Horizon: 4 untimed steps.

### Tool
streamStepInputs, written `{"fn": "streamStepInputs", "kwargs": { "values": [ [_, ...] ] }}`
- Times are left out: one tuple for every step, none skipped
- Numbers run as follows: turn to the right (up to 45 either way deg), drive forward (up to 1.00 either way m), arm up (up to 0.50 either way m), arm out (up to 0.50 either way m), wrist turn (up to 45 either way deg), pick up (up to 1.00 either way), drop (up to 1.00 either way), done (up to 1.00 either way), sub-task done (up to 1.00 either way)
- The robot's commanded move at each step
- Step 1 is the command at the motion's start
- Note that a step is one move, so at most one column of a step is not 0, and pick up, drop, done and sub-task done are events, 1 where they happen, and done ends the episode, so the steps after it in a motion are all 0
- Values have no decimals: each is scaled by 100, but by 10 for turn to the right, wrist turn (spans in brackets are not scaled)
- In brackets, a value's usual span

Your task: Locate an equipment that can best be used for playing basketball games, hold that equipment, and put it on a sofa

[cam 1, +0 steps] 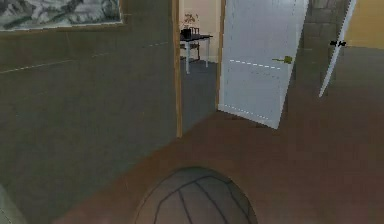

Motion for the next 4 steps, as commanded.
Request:
{"fn": "streamStepInputs", "kwargs": {
  "values": [
    [60, 0, 0, 0, 0, 0, 0, 0, 0],
    [0, 100, 0, 0, 0, 0, 0, 0, 0],
    [30, 0, 0, 0, 0, 0, 0, 0, 0],
    [0, 100, 0, 0, 0, 0, 0, 0, 0]
  ]
}}
